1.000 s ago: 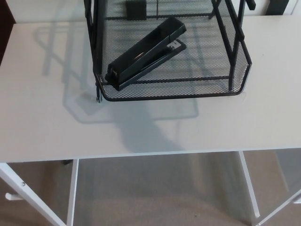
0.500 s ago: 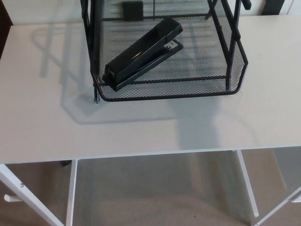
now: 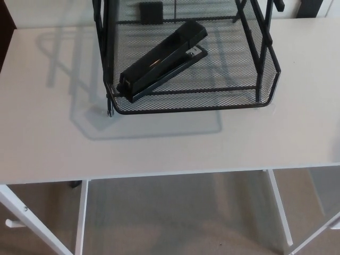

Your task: The robot walks towards a desk on which a file tray is kept in the middle and a stapler is kept to its right. The robot lifts the stapler using its right hand and places it on the file tray.

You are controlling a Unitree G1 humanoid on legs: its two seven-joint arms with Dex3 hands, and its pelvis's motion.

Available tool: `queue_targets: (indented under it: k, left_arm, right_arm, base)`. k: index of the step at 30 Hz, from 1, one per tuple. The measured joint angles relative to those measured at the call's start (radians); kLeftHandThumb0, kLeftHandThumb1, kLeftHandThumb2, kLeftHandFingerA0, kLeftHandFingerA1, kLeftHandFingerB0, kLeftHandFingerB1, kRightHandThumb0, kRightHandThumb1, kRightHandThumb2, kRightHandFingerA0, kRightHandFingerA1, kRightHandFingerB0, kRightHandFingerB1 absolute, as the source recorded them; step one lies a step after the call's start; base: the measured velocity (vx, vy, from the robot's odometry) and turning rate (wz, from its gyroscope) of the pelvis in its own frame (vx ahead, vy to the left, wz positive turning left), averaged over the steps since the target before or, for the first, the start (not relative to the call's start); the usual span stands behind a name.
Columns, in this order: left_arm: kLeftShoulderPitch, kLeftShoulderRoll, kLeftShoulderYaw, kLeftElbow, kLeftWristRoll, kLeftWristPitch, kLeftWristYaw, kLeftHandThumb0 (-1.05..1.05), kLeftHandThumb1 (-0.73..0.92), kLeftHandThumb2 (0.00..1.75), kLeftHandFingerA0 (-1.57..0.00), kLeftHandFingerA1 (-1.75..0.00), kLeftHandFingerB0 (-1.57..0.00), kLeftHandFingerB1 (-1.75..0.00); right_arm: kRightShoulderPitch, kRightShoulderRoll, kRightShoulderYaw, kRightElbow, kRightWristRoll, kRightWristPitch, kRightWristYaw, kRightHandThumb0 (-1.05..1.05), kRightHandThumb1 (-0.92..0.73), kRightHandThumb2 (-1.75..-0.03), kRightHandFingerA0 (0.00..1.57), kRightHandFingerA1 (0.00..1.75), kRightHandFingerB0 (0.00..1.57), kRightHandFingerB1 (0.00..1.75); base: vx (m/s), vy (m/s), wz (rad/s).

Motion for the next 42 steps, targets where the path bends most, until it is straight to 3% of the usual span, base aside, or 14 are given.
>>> queue_targets:
  k: [1, 2, 3, 12, 14, 17, 22, 25, 29, 30, 32, 34, 35, 42]
  left_arm:
    - [0.0, 0.0, 0.0, 0.0, 0.0, 0.0, 0.0, -0.56, 0.75, 0.62, -0.68, -0.55, -0.5, -0.44]
    - [-0.001, 0.0, 0.0, 0.0, 0.0, 0.0, 0.0, -0.54, 0.6, 1.01, -0.64, -0.69, -0.37, -0.55]
    - [-0.001, 0.0, 0.0, 0.0, 0.0, 0.0, 0.0, -0.58, 0.75, 0.62, -0.7, -0.56, -0.5, -0.44]
    - [-0.015, 0.001, 0.004, 0.013, 0.0, 0.0, 0.001, -0.53, 0.77, 0.62, -0.67, -0.56, -0.47, -0.45]
    - [-0.017, 0.002, 0.009, 0.015, 0.0, 0.0, 0.001, -0.54, 0.76, 0.61, -0.67, -0.56, -0.45, -0.44]
    - [-0.017, 0.008, 0.022, 0.016, -0.002, 0.0, 0.001, -0.52, 0.77, 0.62, -0.65, -0.54, -0.44, -0.43]
    - [-0.015, 0.03, 0.046, 0.022, -0.005, 0.0, 0.001, -0.55, 0.75, 0.61, -0.67, -0.53, -0.46, -0.43]
    - [-0.019, 0.035, 0.045, 0.024, -0.004, 0.0, 0.001, -0.56, 0.75, 0.61, -0.63, -0.52, -0.45, -0.42]
    - [-0.013, 0.042, 0.041, 0.025, -0.002, 0.0, 0.002, -0.54, 0.75, 0.61, -0.67, -0.53, -0.46, -0.42]
    - [-0.012, 0.044, 0.041, 0.025, -0.002, 0.0, 0.003, -0.52, 0.58, 1.01, -0.67, -0.7, -0.35, -0.55]
    - [-0.013, 0.045, 0.041, 0.025, -0.002, 0.0, 0.003, -0.53, 0.59, 1.01, -0.68, -0.7, -0.36, -0.55]
    - [-0.015, 0.047, 0.041, 0.027, -0.002, 0.0, 0.004, -0.55, 0.59, 1.01, -0.66, -0.69, -0.35, -0.54]
    - [-0.016, 0.05, 0.04, 0.028, -0.002, 0.0, 0.004, -0.56, 0.74, 0.62, -0.65, -0.53, -0.45, -0.42]
    - [-0.03, 0.056, 0.044, 0.033, -0.002, 0.001, 0.003, -0.55, 0.74, 0.62, -0.64, -0.53, -0.44, -0.42]
  right_arm:
    - [0.017, 0.002, -0.021, 0.022, 0.007, -0.002, -0.004, -0.37, -0.74, -0.62, 0.17, 0.57, 0.1, 0.3]
    - [0.041, 0.006, -0.052, 0.058, 0.017, -0.005, -0.01, -0.26, -0.73, -1.16, 0.04, 0.56, 0.0, 0.51]
    - [0.058, 0.009, -0.081, 0.09, 0.027, -0.008, -0.015, -0.37, -0.76, -0.62, 0.0, 0.41, 0.1, 0.28]
    - [0.18, 0.081, -0.353, 0.351, 0.13, -0.012, -0.089, -0.56, -0.77, -0.65, 0.0, 0.46, 0.04, 0.29]
    - [0.204, 0.108, -0.407, 0.412, 0.156, -0.012, -0.106, -0.84, -0.78, -1.0, 0.0, 0.08, 0.0, 0.0]
    - [0.26, 0.148, -0.423, 0.502, 0.176, -0.023, -0.127, -0.59, -0.79, -0.63, 0.0, 0.15, 0.0, 0.27]
    - [0.332, 0.245, -0.421, 0.669, 0.217, -0.068, -0.184, -0.52, -0.45, -0.74, 0.0, 0.09, 0.02, 0.36]
    - [0.335, 0.266, -0.42, 0.731, 0.242, -0.095, -0.197, -0.67, -0.43, -0.82, 0.0, 0.38, 0.0, 0.23]
    - [0.355, 0.269, -0.324, 0.768, 0.236, -0.139, -0.23, -0.76, -0.41, -0.74, 0.0, 0.06, 0.0, 0.08]
    - [0.356, 0.269, -0.313, 0.78, 0.239, -0.151, -0.233, -0.94, -0.63, -0.91, 0.0, 0.11, 0.0, 0.0]
    - [0.361, 0.269, -0.272, 0.802, 0.235, -0.176, -0.249, -0.61, -0.56, -0.73, 0.0, 0.0, 0.02, 0.24]
    - [0.355, 0.269, -0.277, 0.828, 0.255, -0.196, -0.25, -0.53, -0.55, -0.69, 0.0, 0.08, 0.01, 0.23]
    - [0.352, 0.269, -0.281, 0.835, 0.267, -0.205, -0.25, -0.52, -0.54, -0.69, 0.0, 0.06, 0.01, 0.26]
    - [0.328, 0.268, -0.306, 0.898, 0.361, -0.284, -0.226, -0.63, -0.58, -0.74, 0.0, 0.0, 0.09, 0.14]
  base:
    - [0.0, 0.0, 0.0]
    - [0.0, 0.0, 0.0]
    - [0.0, 0.0, 0.0]
    - [0.0, 0.0, 0.0]
    - [0.0, 0.0, 0.0]
    - [0.0, 0.0, 0.0]
    - [0.0, 0.0, 0.0]
    - [0.0, 0.0, 0.0]
    - [0.0, 0.0, 0.0]
    - [0.0, 0.0, 0.0]
    - [0.0, 0.0, 0.0]
    - [0.0, 0.0, 0.0]
    - [0.0, 0.0, 0.0]
    - [0.0, 0.0, 0.0]
